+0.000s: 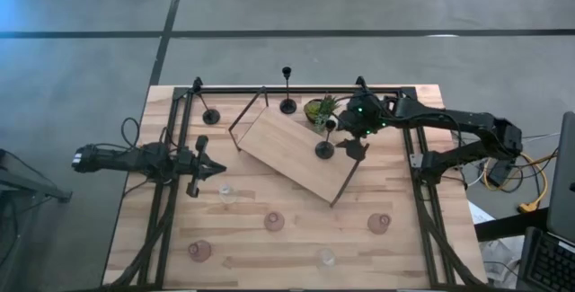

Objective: Pick & Place candle stick holders
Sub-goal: Put the right black candle holder on the shelf

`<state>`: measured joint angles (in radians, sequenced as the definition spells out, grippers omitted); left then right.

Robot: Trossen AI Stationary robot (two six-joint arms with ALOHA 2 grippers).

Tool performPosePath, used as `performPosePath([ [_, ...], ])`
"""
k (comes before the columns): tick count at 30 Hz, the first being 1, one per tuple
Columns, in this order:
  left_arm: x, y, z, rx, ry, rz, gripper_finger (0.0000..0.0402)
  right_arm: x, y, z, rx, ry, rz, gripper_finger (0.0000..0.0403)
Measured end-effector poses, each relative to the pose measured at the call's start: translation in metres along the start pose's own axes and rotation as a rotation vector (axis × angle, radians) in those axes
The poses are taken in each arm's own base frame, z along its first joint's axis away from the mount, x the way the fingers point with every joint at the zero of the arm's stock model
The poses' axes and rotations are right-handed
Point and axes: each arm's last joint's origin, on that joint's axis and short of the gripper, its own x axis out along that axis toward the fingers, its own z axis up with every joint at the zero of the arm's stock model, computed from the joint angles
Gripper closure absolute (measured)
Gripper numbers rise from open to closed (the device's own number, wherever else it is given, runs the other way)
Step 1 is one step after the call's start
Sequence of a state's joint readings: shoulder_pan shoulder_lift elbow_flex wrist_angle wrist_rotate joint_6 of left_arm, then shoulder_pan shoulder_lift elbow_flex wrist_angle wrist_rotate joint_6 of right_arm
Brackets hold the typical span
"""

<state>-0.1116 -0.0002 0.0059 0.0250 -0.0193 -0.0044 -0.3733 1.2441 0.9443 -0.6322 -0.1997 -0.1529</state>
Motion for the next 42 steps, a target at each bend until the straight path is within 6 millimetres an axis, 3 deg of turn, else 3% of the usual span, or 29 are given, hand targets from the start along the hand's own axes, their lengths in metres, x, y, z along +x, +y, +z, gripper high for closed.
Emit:
performPosePath([
  [13,0.0,0.0,0.0,0.0,0.0,0.0,0.0376,-0.073,0.01,-0.018,-0.003,-0.125,-0.284,0.016],
  [19,0.0,0.0,0.0,0.0,0.001,0.0,0.0376,-0.091,0.005,-0.005,-0.014,-0.314,-0.536,0.0183],
  [27,0.0,0.0,0.0,0.0,0.001,0.0,0.0376,-0.087,-0.022,0.024,-0.024,-0.365,-0.669,0.021],
  [36,0.0,0.0,0.0,0.0,0.001,0.0,0.0376,-0.07,-0.07,0.082,-0.09,-0.327,-0.471,0.0235],
  [42,0.0,0.0,0.0,0.0,0.002,0.0,0.0376,-0.047,-0.1,0.112,-0.181,-0.212,-0.382,0.0249],
])
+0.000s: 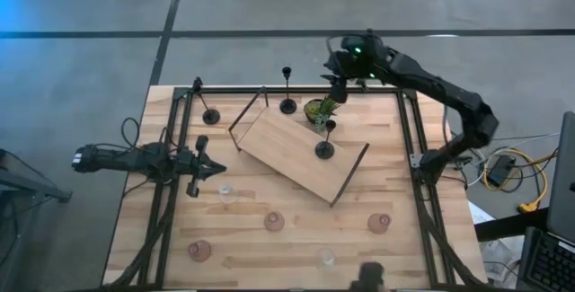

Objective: Pick & Place candle stick holders
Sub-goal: Put the right black candle holder on the shelf

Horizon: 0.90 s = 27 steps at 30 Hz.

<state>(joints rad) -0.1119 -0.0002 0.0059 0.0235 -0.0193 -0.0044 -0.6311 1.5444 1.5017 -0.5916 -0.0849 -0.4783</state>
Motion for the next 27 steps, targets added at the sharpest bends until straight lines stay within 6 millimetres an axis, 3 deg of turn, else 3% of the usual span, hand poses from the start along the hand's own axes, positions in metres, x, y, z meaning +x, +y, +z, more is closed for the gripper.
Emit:
performPosePath([
  [6,0.0,0.0,0.0,0.0,0.0,0.0,0.0376,0.043,-0.016,-0.003,0.025,-0.006,0.149,0.0262],
  [15,0.0,0.0,0.0,0.0,0.0,0.0,0.0376,0.097,-0.018,-0.016,0.057,0.062,0.222,0.0263],
  [27,0.0,0.0,0.0,0.0,0.0,0.0,0.0376,0.136,-0.018,-0.02,0.106,0.065,0.308,0.0234],
])
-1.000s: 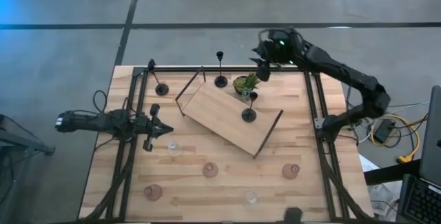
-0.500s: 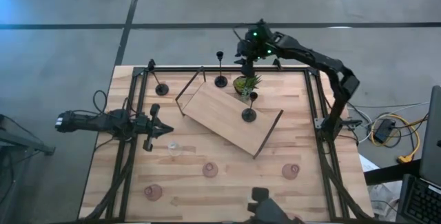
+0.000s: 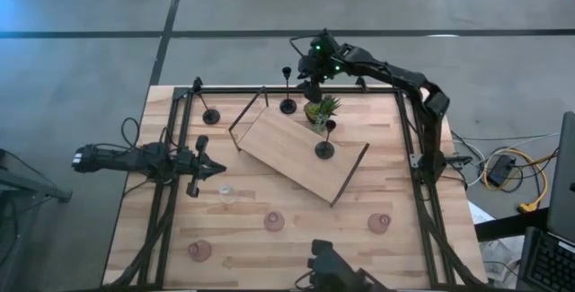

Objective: Pick & Place candle stick holders
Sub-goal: Put the right black candle holder on the shelf

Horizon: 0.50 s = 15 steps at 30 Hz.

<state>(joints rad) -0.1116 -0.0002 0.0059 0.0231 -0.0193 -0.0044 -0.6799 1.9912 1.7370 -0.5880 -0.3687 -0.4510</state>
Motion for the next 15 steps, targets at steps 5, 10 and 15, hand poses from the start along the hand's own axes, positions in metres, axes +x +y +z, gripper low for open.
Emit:
performPosePath([
  [5,0.0,0.0,0.0,0.0,0.0,0.0,0.0376,0.0098,-0.0011,-0.0014,0.001,0.004,0.023,0.024],
  [10,0.0,0.0,0.0,0.0,0.0,0.0,0.0376,0.011,0.0003,0.0,-0.022,-0.022,0.058,0.0254],
  [15,0.0,0.0,0.0,0.0,0.0,0.0,0.0376,0.0117,-0.001,0.0048,-0.044,-0.07,0.046,0.0267],
])
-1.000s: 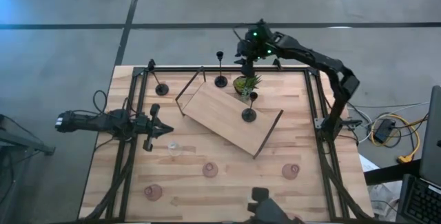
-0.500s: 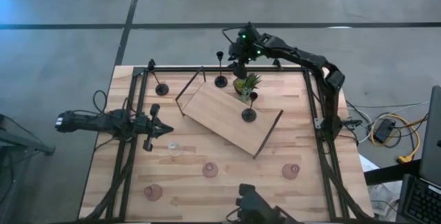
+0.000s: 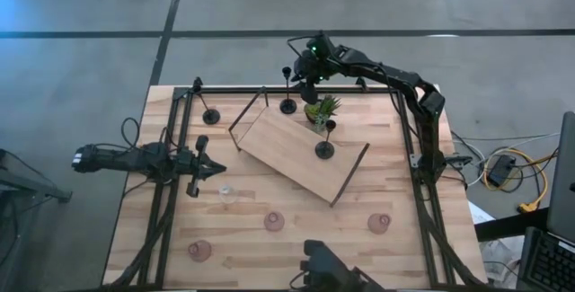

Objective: Pick & Place candle stick holders
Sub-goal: Put the right black candle holder on the shelf

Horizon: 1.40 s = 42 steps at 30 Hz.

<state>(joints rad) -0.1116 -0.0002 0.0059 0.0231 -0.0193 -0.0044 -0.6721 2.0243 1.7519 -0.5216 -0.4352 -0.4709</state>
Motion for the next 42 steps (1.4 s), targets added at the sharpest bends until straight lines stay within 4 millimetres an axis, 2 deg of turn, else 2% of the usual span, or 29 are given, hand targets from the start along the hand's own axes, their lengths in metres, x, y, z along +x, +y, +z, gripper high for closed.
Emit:
performPosePath([
  [10,0.0,0.0,0.0,0.0,0.0,0.0,0.0376,0.002,0.002,0.01,-0.026,-0.078,-0.004,0.0278],
  [18,0.0,0.0,0.0,0.0,0.0,0.0,0.0376,0.004,0.002,0.01,-0.017,-0.079,-0.005,0.0281],
  [26,0.0,0.0,0.0,0.0,0.0,0.0,0.0376,0.025,-0.001,0.0,0.003,-0.061,0.0,0.0279],
  [30,0.0,0.0,0.0,0.0,0.0,0.0,0.0376,0.028,-0.001,-0.003,-0.007,-0.046,0.004,0.0312],
  [34,0.0,0.0,0.0,0.0,0.0,0.0,0.0376,0.027,-0.001,-0.004,-0.04,-0.037,0.005,0.038],
  [38,0.0,0.0,0.0,0.0,0.0,0.0,0.0376,0.016,0.002,0.004,-0.089,-0.013,0.018,0.0389],
  [42,0.0,0.0,0.0,0.0,0.0,0.0,0.0376,-0.005,0.003,0.018,-0.108,0.014,0.03,0.0391],
])
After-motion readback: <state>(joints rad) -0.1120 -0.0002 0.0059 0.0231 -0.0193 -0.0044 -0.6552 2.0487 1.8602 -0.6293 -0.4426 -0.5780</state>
